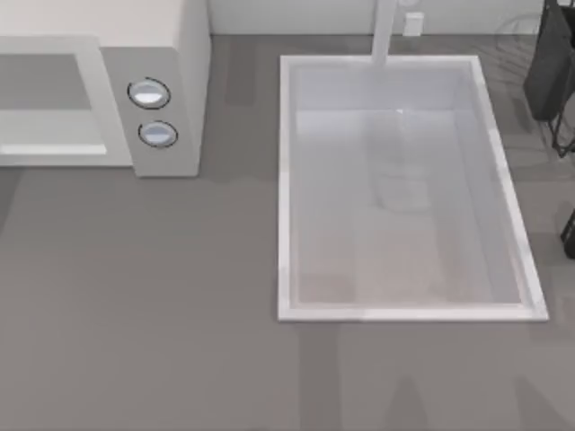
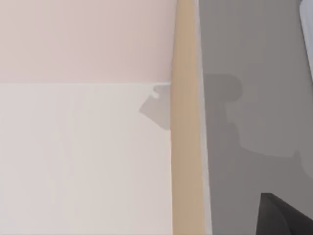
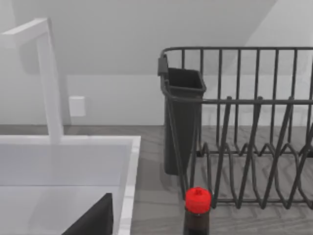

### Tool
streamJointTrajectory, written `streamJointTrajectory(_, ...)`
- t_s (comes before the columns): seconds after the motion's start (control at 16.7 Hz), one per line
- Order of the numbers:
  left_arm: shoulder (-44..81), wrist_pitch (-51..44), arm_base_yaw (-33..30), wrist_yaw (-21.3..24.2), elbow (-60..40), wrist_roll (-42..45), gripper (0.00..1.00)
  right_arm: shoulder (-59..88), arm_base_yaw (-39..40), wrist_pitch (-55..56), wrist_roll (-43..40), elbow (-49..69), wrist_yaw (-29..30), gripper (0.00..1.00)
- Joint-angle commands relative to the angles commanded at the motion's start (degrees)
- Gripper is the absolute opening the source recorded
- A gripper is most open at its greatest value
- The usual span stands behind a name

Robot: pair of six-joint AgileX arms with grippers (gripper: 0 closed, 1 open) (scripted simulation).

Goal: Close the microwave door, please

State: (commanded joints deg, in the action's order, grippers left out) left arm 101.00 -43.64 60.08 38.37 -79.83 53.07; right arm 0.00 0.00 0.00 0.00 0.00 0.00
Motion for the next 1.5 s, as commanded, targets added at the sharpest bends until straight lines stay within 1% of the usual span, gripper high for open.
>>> streamJointTrajectory(0.18, 1.3, 4.0, 0.0, 0.0, 3.1, 0.0, 0.00, 0.0, 0.0, 0.0, 0.0, 0.0, 0.0, 1.00)
streamJointTrajectory(0.54, 6.0, 19.6, 0.3, 0.3, 13.1, 0.2, 0.00, 0.0, 0.0, 0.0, 0.0, 0.0, 0.0, 1.00)
streamJointTrajectory(0.66, 6.9, 21.5, 0.4, 0.3, 14.8, 0.3, 0.00, 0.0, 0.0, 0.0, 0.0, 0.0, 0.0, 1.00)
streamJointTrajectory(0.96, 6.5, 21.5, 0.0, 0.3, 15.0, 0.2, 0.00, 0.0, 0.0, 0.0, 0.0, 0.0, 0.0, 1.00)
streamJointTrajectory(1.14, 2.8, 23.7, -2.1, -0.8, 19.0, -2.1, 0.00, 0.0, 0.0, 0.0, 0.0, 0.0, 0.0, 1.00)
streamJointTrajectory(1.38, -5.9, 28.8, -6.8, -3.1, 31.0, -7.3, 0.00, 0.0, 0.0, 0.0, 0.0, 0.0, 0.0, 1.00)
streamJointTrajectory(1.5, -9.5, 31.0, -8.7, -4.0, 35.2, -9.5, 0.00, 0.0, 0.0, 0.0, 0.0, 0.0, 0.0, 1.00)
